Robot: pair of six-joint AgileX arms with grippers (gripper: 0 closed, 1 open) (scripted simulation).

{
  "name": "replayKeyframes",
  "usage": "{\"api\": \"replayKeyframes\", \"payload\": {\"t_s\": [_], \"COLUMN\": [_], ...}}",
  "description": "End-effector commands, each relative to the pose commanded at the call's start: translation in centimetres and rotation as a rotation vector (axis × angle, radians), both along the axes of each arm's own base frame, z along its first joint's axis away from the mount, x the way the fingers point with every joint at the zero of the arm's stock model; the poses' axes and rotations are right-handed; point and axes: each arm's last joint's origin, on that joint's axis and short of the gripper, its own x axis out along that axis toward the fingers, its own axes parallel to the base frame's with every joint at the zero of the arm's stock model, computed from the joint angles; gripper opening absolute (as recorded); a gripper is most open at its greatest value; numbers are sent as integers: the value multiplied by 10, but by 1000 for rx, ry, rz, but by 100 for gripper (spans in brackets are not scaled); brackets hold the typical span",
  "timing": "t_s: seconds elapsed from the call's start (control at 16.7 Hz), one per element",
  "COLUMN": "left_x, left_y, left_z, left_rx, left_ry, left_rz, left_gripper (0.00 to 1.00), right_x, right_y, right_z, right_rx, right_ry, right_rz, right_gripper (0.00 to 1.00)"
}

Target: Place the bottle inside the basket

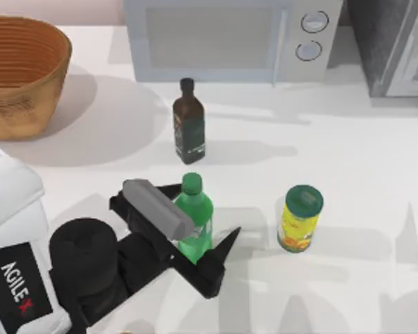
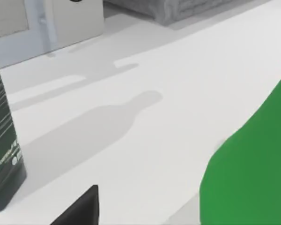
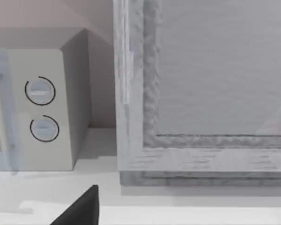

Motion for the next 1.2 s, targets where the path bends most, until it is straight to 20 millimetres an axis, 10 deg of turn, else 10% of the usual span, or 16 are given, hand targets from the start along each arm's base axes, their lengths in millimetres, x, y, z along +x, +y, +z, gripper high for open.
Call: {"api": "replayKeyframes", "payload": {"t_s": [0.78, 1.2], "left_x": [0, 0], "left_y": [0, 0], "left_z": [0, 0], "left_rx": [0, 0], "left_ry": [0, 0], "left_rz": [0, 0], "left_gripper": [2, 0], "right_x": [0, 0], "right_y": [0, 0], "right_z": [0, 0], "right_rx": [0, 0], "right_ry": [0, 0], "right_rz": [0, 0], "right_gripper": [100, 100]}}
